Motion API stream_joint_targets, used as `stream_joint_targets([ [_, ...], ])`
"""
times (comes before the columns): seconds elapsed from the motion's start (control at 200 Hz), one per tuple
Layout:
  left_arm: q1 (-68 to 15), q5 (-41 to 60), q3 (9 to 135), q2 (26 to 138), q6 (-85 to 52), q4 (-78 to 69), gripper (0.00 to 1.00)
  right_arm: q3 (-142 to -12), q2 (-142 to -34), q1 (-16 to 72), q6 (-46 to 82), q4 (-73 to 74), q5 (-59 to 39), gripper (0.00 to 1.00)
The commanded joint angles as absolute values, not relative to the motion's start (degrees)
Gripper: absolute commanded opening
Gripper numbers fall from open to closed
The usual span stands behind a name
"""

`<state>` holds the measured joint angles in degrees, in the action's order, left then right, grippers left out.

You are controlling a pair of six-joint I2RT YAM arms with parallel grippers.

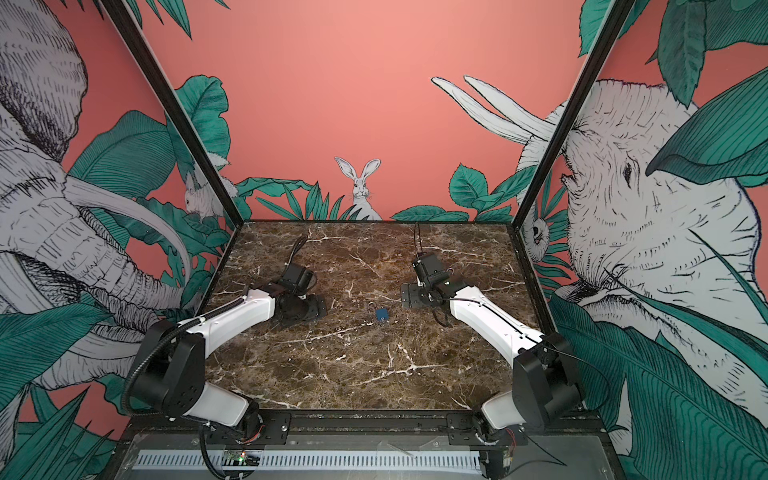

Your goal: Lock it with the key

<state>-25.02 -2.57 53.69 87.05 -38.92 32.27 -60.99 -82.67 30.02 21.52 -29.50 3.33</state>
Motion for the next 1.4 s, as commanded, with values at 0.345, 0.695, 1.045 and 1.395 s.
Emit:
stream_joint_targets([
  [0.345, -25.4, -5.1, 65.0, 99.1, -37.5, 36.4, 0.87, -61.0, -83.6, 30.5, 21.5, -29.1, 1.5, 0.99],
  [0.695, -25.4, -4.8, 65.7, 102.3, -37.2, 35.7, 0.75, -60.3, -82.8, 30.4, 21.5, -29.0, 2.3, 0.99],
  [1.045, -25.4, -5.1, 63.8, 103.7, -36.4, 33.3, 0.70, -59.9, -81.8, 30.5, 21.7, -29.6, 2.3, 0.99],
  [1.395, -25.4, -4.6, 61.0, 104.1, -37.0, 31.4, 0.57, -59.5, -79.6, 30.4, 22.7, -30.7, 2.8, 0.99],
])
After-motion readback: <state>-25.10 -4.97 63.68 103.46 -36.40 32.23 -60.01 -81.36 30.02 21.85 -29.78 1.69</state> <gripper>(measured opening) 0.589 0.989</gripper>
